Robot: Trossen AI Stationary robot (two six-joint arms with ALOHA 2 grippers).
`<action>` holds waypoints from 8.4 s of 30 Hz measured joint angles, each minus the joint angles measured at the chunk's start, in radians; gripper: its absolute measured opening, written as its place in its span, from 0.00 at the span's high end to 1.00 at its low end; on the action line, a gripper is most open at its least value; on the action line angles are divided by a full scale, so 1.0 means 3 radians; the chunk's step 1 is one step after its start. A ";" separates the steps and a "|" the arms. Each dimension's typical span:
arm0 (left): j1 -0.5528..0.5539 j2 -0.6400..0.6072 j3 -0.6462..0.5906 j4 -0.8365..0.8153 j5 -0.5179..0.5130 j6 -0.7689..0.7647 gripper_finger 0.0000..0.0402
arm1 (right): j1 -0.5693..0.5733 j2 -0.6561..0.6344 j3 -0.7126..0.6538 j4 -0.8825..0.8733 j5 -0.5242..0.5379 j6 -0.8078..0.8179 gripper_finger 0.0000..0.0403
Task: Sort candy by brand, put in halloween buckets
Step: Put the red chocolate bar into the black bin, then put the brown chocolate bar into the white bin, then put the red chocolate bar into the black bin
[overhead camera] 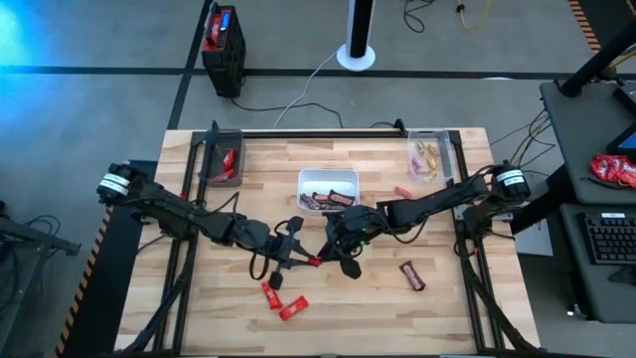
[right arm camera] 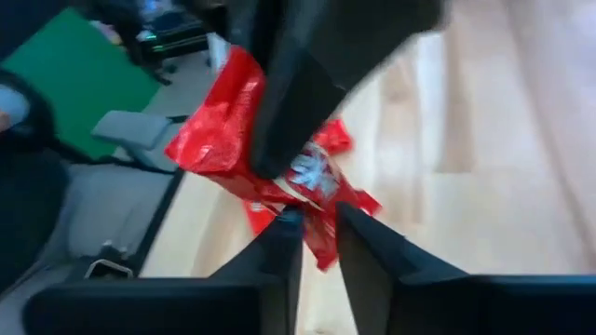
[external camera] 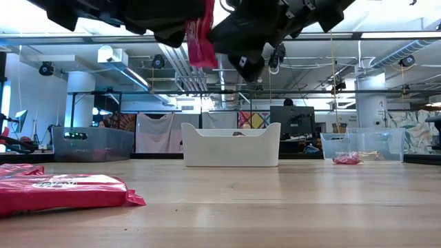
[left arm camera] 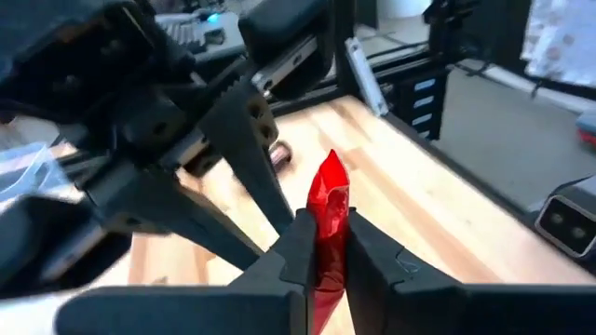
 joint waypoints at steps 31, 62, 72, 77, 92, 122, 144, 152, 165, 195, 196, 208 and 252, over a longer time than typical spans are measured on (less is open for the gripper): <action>0.3063 -0.1626 -0.0001 -0.4074 -0.2260 -0.1571 0.97 | -0.0054 -0.0564 -0.0042 -0.1047 0.1721 0.0326 0.56; 0.1786 -0.1769 -0.0007 -0.3921 -0.1968 -0.1601 0.57 | 0.0199 -0.0492 -0.0057 -0.3029 0.1229 0.2354 0.56; 0.0261 -0.1985 -0.0020 -0.3631 -0.1956 -0.1689 0.57 | 0.0693 -0.0497 -0.0058 -0.4023 0.0741 0.3405 0.56; -0.0221 -0.1900 -0.0023 -0.3463 -0.1906 -0.1584 0.57 | 0.0972 -0.0497 -0.0061 -0.3967 0.0636 0.3653 0.56; -0.0373 -0.1581 -0.0024 -0.3284 -0.2086 -0.1581 0.57 | 0.1339 -0.0497 -0.0406 -0.3790 0.0669 0.4196 0.56; -0.0373 -0.1448 -0.0024 -0.3141 -0.2117 -0.1578 0.57 | 0.1200 -0.0758 -0.0759 -0.2923 0.1605 0.4027 0.91; -0.0374 -0.1449 -0.0024 -0.2954 -0.1408 -0.1493 0.57 | -0.0193 -0.0313 -0.0438 0.0433 0.3672 0.0311 0.92; -0.0378 -0.1448 -0.0024 -0.3073 -0.0813 -0.1493 0.57 | -0.0604 0.0053 -0.0179 0.0489 0.2820 0.0527 0.79; -0.0379 -0.1448 -0.0024 -0.3105 -0.0621 -0.1507 0.57 | -0.0710 0.0272 0.0442 -0.0472 0.2582 0.0558 0.59; -0.1019 -0.0043 0.0164 -0.2509 -0.0015 -0.0968 0.55 | 0.0024 -0.0589 -0.0157 -0.1700 0.2844 0.1318 0.54; -0.1020 0.0020 0.0192 -0.2505 0.0045 -0.0900 0.54 | 0.0024 -0.0598 -0.0175 -0.1706 0.2847 0.1341 0.54; -0.0972 0.0524 0.0382 -0.2475 0.0092 -0.0633 0.51 | 0.0030 -0.0618 -0.0202 -0.1568 0.2857 0.1287 0.54; 0.0395 -0.1488 0.0167 -0.4206 -0.2438 -0.1547 0.86 | 0.0029 -0.0618 -0.0203 -0.1547 0.2856 0.1180 0.54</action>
